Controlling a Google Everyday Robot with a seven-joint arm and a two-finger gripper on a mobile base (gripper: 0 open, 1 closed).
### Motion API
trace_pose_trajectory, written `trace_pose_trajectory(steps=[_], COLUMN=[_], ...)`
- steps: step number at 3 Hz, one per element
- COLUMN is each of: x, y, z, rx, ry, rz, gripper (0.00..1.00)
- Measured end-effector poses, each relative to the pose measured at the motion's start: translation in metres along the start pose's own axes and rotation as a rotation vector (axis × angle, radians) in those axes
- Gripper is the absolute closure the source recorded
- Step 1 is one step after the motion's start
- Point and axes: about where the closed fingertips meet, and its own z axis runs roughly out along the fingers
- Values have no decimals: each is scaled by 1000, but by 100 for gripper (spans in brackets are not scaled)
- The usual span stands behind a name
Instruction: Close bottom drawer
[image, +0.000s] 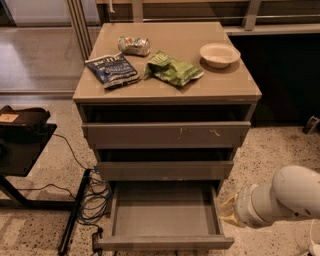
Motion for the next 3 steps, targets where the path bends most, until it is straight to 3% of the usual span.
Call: trace_pose_trajectory(steps=[2,3], x=[49,49], y=[-22,-22], z=[87,88], rx=[71,71], ry=[-5,-5], rz=[79,79], gripper=[100,100])
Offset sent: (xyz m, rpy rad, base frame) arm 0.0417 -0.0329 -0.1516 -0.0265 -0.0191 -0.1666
